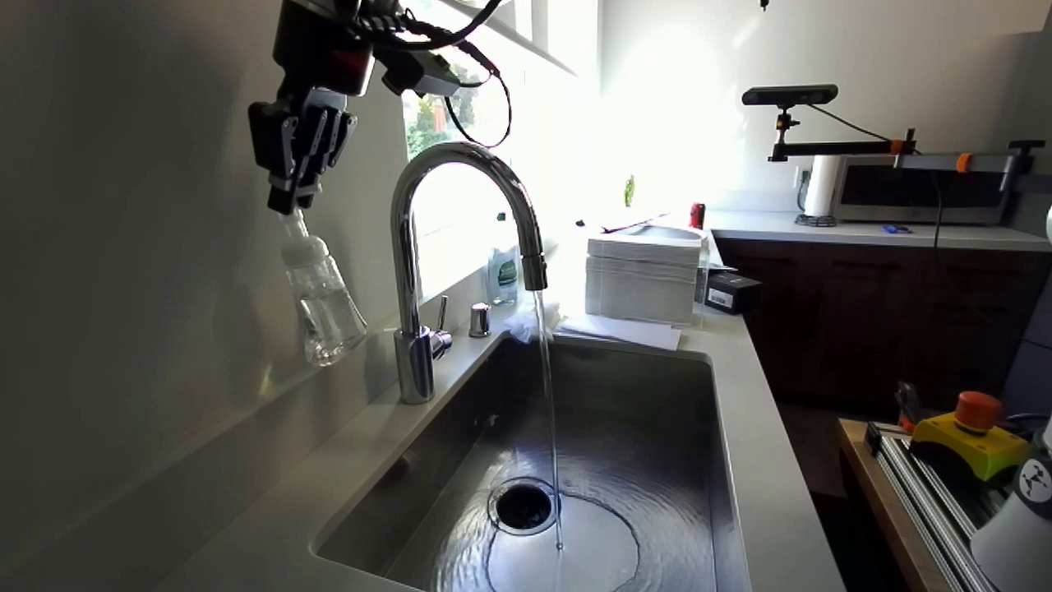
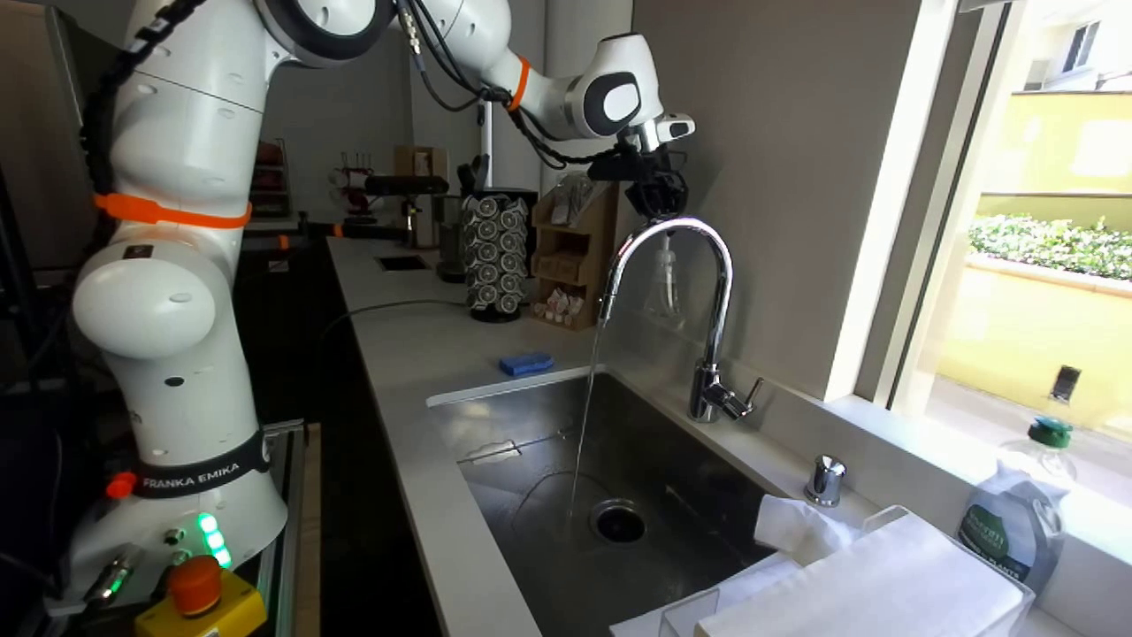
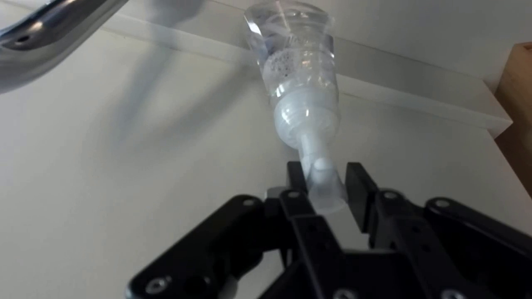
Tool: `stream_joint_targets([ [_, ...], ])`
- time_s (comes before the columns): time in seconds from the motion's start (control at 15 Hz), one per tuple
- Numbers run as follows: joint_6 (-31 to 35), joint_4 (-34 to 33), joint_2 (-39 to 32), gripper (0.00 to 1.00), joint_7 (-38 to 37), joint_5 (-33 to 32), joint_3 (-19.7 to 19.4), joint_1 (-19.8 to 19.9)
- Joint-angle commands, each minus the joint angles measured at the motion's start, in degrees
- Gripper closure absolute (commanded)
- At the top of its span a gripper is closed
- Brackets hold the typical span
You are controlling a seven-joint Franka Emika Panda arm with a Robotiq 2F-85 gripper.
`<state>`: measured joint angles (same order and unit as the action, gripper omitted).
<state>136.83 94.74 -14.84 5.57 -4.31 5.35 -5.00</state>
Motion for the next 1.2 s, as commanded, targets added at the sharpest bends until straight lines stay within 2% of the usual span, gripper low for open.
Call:
stream_joint_targets([
  [0.0, -0.93, 0.88, 1.16, 0.93, -5.32, -2.3, -0.52, -2.2],
  [0.6, -1.74, -0.47, -0.59, 0.93, -13.04, -2.86, -0.23, -5.25],
  [1.13, 4.88, 2.5, -2.93, 0.93, -6.9, 3.95, 1.43, -2.64],
])
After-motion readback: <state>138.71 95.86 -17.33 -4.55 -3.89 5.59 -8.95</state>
